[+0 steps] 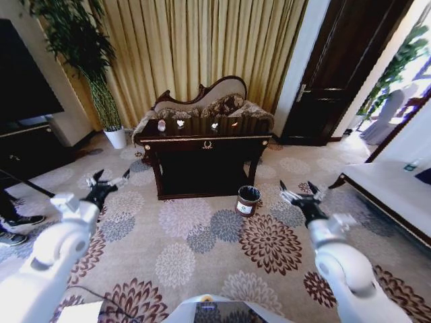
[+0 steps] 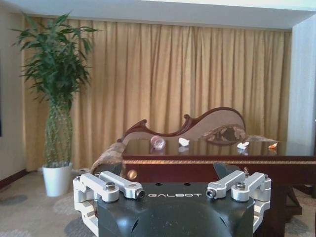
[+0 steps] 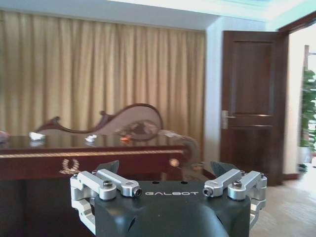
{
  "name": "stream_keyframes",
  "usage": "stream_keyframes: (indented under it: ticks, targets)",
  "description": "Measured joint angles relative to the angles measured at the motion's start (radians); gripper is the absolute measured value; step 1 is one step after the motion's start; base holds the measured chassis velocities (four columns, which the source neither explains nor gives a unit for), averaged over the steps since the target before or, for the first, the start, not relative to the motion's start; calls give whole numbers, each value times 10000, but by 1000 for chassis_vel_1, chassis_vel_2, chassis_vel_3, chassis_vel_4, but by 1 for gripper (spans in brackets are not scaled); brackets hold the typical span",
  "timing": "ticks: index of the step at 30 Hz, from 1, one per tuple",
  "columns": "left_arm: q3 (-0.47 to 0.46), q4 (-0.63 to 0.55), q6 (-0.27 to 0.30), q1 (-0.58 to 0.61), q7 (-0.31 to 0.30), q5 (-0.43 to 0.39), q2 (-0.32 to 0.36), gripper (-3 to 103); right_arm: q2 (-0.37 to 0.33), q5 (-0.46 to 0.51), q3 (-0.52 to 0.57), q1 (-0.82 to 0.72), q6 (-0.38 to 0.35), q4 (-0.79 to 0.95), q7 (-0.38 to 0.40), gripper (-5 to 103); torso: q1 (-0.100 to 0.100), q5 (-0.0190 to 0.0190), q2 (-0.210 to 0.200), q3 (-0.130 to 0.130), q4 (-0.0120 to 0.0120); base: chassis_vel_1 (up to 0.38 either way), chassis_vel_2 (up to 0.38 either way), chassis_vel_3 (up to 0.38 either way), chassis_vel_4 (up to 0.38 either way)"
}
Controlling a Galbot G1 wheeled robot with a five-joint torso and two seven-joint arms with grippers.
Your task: Move to the front of the table and place the trash on the table into the trash bin.
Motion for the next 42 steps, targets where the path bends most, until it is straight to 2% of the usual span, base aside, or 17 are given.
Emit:
stream_keyframes:
  ticks: [2,3,4,5,6,8,10,12,17,19,20,23,28,37,42]
  targets:
    - [-237,-185,-492,820,245,476,-595,100,638,-374,479,-842,413,164,-251,100,1,0,0,0,0,0,0,0,0]
    - [-237,-185,-492,820,245,476,-595,100,638,-374,479,-842,413,164,-251,100,1,0,0,0,0,0,0,0,0]
    - [-229,-223,-743,1179,417,842,-823,100,990,-581,741,-1310,644,256,-380,100,0,0,0,0,10,0,0,0,0]
    - [-160,-225,-847,1280,507,1044,-876,100,1233,-724,917,-1639,788,332,-465,100,0,-1,1,0,7,0,0,0,0]
    - [-113,-234,-902,1323,545,1167,-893,100,1475,-840,944,-1879,776,526,-481,100,0,-1,1,0,-9,0,0,0,0]
    - [-82,-273,-928,1340,589,1257,-897,100,1624,-911,930,-1998,720,723,-509,100,-1,0,2,-2,-11,0,0,0,0]
    - [-90,-318,-935,1362,672,1321,-898,100,1687,-931,896,-2073,646,848,-654,100,0,-2,1,0,3,0,0,0,0]
    - [-131,-323,-941,1370,783,1322,-896,100,1684,-872,886,-2086,623,885,-771,100,0,-1,0,1,4,0,0,0,0]
    - [-244,-249,-1037,1334,1387,1189,-802,100,1454,-280,840,-2167,588,995,-1456,100,1,0,-1,1,-1,0,0,0,0]
    - [-241,-253,-1052,1295,1562,1067,-718,100,1019,-64,710,-2127,561,1017,-1749,100,0,-1,0,1,-1,0,0,0,0]
    - [-241,-253,-1052,1295,1562,1067,-718,100,1019,-64,710,-2127,561,1017,-1749,100,0,-1,0,1,-1,0,0,0,0]
    - [-180,-279,-1020,1206,1611,906,-591,100,159,494,571,-1649,199,925,-1553,100,1,1,0,2,3,0,0,0,0]
    - [-153,-251,-876,1138,1592,595,-473,100,-353,855,674,-1415,29,752,-1119,100,2,1,-1,3,0,0,0,0,0]
    - [-54,-201,-645,1026,1409,305,-293,100,-282,742,504,-1377,23,752,-909,100,2,0,-1,2,-1,0,0,0,0]
    - [-96,-250,-621,1064,1369,263,-269,100,-209,683,466,-1375,164,609,-1261,100,1,0,-1,2,0,0,0,0,0]
